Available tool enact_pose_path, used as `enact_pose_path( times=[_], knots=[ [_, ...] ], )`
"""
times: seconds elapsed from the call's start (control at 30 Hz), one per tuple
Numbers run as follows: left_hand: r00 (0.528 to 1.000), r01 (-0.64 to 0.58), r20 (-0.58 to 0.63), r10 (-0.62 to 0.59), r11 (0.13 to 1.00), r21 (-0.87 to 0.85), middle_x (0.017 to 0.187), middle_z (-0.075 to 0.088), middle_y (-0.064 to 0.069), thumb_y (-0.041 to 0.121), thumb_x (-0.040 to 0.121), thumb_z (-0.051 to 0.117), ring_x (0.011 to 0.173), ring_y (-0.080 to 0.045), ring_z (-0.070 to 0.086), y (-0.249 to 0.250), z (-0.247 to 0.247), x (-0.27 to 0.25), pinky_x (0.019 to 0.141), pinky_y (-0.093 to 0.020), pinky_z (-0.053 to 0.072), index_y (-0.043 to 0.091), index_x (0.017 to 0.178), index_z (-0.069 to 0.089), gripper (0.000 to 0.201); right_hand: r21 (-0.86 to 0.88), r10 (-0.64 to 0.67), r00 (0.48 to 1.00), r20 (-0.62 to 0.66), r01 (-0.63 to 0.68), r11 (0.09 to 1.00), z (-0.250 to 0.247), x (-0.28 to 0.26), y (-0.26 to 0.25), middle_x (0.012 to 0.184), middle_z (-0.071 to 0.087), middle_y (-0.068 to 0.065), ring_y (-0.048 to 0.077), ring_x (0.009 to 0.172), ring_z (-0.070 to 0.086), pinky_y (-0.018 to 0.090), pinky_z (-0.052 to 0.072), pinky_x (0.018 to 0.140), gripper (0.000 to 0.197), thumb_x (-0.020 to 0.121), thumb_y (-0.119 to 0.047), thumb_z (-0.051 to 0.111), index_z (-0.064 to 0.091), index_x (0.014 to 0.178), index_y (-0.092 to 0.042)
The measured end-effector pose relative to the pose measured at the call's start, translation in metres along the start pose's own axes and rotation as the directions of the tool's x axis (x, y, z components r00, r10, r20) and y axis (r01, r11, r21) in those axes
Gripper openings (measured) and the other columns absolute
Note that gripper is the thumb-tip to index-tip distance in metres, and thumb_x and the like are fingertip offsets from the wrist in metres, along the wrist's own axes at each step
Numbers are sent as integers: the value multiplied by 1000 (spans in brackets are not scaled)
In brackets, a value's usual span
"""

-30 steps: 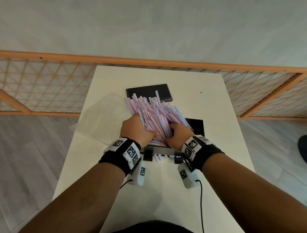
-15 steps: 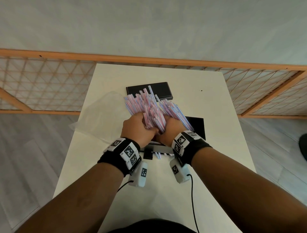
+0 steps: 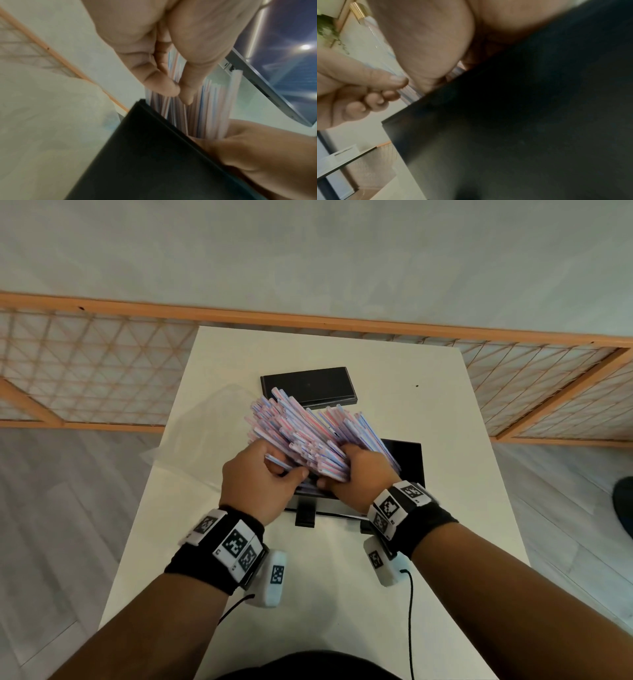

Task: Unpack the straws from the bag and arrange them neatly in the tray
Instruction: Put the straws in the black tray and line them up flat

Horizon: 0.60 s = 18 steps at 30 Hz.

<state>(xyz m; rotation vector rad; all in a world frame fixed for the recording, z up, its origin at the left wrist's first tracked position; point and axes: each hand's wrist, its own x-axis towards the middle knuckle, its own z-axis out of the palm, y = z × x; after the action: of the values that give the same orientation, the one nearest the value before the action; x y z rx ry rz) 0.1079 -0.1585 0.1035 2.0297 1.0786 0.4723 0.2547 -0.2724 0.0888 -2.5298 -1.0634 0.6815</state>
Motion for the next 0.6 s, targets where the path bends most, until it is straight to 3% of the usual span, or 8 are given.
enact_pose_path(
  times=[0.07,0.13,0.2,0.33,0.4,0.43,0.5,0.6],
  knots=[
    [1000,22,1,-22,1000,-2,64,66,15,31,71,88,63,5,62,-3,-2,2,62,-12,45,22,74,62,27,-41,1,999,-34,-2,999,-3,-6,5,107,67,5,27,101,64,33,53,86,54,76,-56,71,57,114,-20],
    [999,48,14,-47,999,-26,61,69,11,34,72,86,60,-3,68,-7,-3,6,69,-26,56,23,76,64,25,-84,6,996,-90,-13,996,-6,-11,10,96,66,5,28,93,63,32,51,75,44,77,-57,71,56,94,-19],
    [997,58,46,-56,997,-58,60,71,10,32,74,85,59,-3,70,-6,-2,6,73,-36,60,23,78,65,21,-125,31,991,-133,-48,991,-11,-16,13,89,61,3,26,88,61,30,45,67,41,77,-58,70,48,83,-23],
    [994,49,103,-37,992,-117,64,74,8,27,79,82,62,-4,72,1,10,0,73,-37,60,20,78,63,20,-14,125,978,-165,-129,992,-16,-14,21,88,62,2,23,82,59,28,48,66,41,70,-46,82,58,86,-17],
    [996,66,67,-57,987,-150,63,72,6,30,76,81,62,-10,71,2,17,-1,70,-35,59,20,72,58,25,123,148,974,-169,-128,984,-14,-14,27,80,63,1,16,70,57,16,40,55,35,68,-30,87,59,82,-15],
    [997,67,40,-62,988,-139,62,69,5,30,75,81,60,-12,68,3,20,-2,68,-31,56,19,67,54,30,164,150,973,-173,-122,979,-13,-15,30,78,63,0,12,65,55,11,35,50,33,68,-24,87,57,77,-15],
    [999,52,15,-51,994,-92,58,62,1,26,75,82,57,-16,57,6,20,-5,60,-25,43,14,59,52,36,209,153,973,-174,-116,971,-13,-17,35,75,64,-1,6,60,54,7,35,46,29,70,-19,86,57,75,-16],
    [997,20,82,-12,996,-91,55,61,-3,28,78,80,54,-17,55,9,21,-11,59,-26,42,8,54,59,38,173,160,968,-191,-127,977,-14,-16,40,76,64,-2,12,66,58,7,33,49,25,72,-19,83,58,73,-19]
  ],
)
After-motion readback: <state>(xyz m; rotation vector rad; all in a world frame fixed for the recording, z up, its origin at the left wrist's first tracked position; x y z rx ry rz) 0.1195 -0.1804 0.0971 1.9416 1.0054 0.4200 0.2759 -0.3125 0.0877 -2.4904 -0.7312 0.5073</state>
